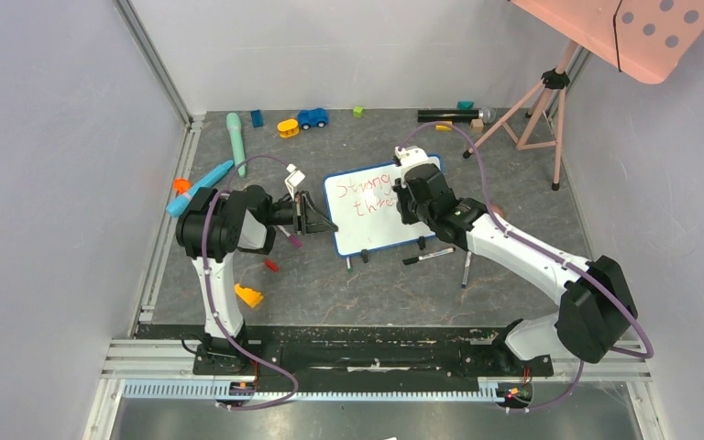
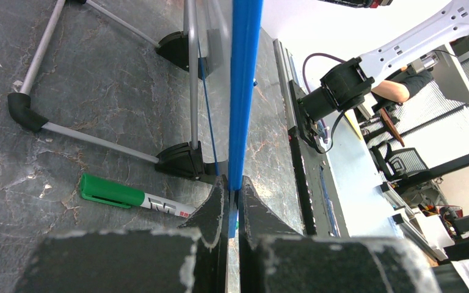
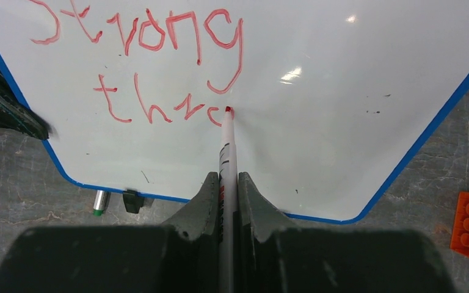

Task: Write a sentence on the whiteboard

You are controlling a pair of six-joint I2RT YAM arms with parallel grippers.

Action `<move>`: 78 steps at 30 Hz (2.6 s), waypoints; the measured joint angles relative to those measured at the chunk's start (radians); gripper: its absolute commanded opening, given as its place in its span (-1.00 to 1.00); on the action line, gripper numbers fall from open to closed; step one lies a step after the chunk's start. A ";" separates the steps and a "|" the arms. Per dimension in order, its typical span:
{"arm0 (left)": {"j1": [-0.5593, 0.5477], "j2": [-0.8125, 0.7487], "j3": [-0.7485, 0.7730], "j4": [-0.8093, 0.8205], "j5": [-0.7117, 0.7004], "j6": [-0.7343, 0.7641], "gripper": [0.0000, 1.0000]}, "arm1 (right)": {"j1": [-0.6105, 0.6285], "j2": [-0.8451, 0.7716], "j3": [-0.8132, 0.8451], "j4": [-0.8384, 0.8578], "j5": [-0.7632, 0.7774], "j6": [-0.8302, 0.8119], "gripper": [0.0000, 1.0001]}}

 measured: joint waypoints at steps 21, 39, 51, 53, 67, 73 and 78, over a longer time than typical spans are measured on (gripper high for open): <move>-0.003 0.000 0.000 0.000 0.002 0.000 -0.96 | -0.040 -0.079 -0.037 0.036 -0.080 -0.001 -1.00; -0.003 0.000 0.000 0.000 0.005 0.000 -0.96 | -0.051 -0.051 -0.037 0.036 -0.074 -0.004 -1.00; -0.003 0.000 0.000 0.000 0.004 0.000 -0.96 | -0.053 -0.031 -0.037 0.031 -0.055 -0.004 -1.00; -0.003 0.000 0.000 0.000 0.004 0.000 -0.96 | -0.053 -0.030 -0.037 0.031 -0.056 -0.004 -1.00; -0.003 0.000 0.000 0.000 0.004 -0.001 -0.96 | -0.058 -0.039 -0.060 0.048 -0.064 0.002 -1.00; -0.003 0.000 0.001 0.000 0.005 -0.002 -0.96 | -0.058 -0.044 -0.071 0.049 -0.063 0.002 -1.00; -0.003 0.000 0.004 0.000 0.006 -0.003 -0.96 | -0.059 -0.044 -0.071 0.049 -0.064 0.002 -1.00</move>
